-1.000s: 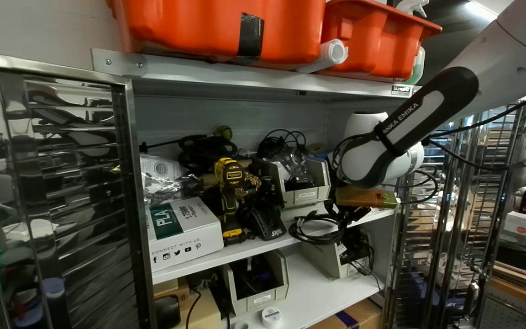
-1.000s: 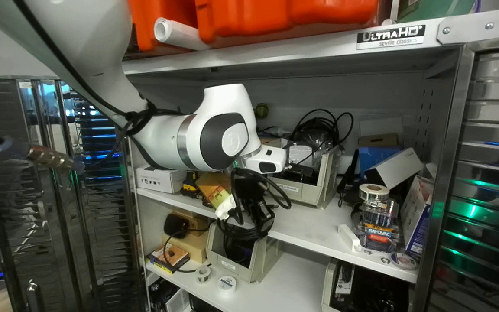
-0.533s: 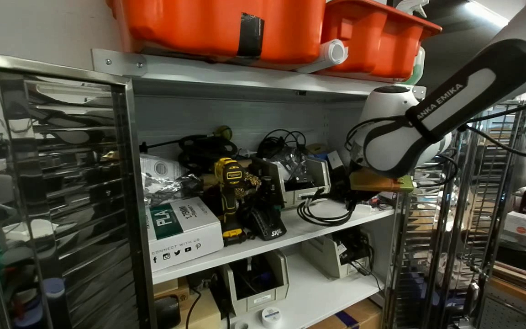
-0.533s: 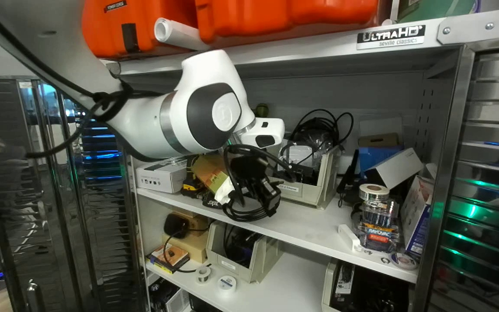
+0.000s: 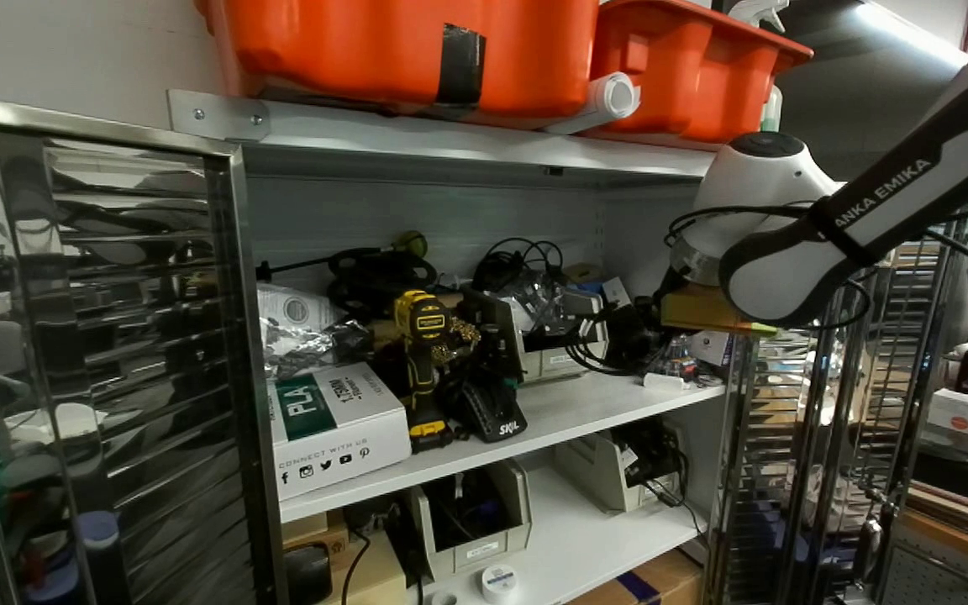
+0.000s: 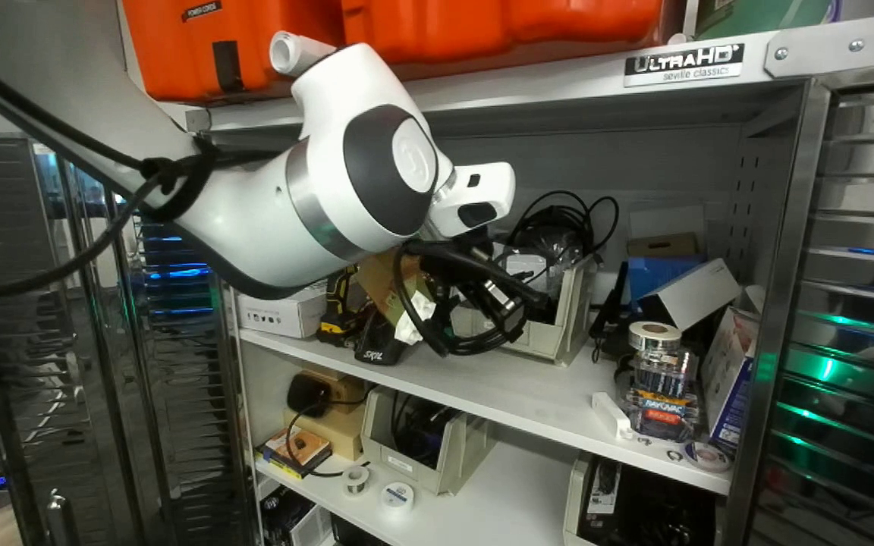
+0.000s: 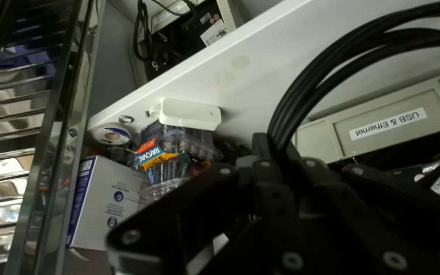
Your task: Put the cable in the storage box
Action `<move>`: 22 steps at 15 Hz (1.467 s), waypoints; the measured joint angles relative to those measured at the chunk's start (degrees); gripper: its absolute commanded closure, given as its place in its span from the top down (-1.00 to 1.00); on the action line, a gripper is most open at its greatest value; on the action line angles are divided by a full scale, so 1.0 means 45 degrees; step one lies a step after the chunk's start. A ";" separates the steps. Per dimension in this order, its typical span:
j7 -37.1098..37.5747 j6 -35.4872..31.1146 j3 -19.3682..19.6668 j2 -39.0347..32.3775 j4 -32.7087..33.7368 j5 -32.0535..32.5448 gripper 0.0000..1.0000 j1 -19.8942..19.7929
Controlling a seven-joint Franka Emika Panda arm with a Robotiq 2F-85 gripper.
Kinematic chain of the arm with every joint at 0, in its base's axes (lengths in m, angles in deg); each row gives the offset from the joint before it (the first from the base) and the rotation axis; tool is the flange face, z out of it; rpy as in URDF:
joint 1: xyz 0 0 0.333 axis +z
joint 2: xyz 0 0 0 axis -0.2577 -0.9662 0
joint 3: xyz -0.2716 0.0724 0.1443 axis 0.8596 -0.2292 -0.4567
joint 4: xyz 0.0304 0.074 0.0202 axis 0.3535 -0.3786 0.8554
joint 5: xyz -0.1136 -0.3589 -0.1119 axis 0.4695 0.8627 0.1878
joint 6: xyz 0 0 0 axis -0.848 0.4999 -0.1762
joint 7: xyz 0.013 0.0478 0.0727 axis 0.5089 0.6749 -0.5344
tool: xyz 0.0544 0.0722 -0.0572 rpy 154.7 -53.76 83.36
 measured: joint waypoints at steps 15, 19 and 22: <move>0.7386 -0.1657 0.0723 -0.3416 0.4219 0.3846 -0.96 0.0739; 0.8850 -0.1591 0.1262 -0.4059 0.5162 0.5198 -0.96 0.1370; 0.9819 -0.1569 0.1660 -0.4515 0.5679 0.5976 -0.96 0.1708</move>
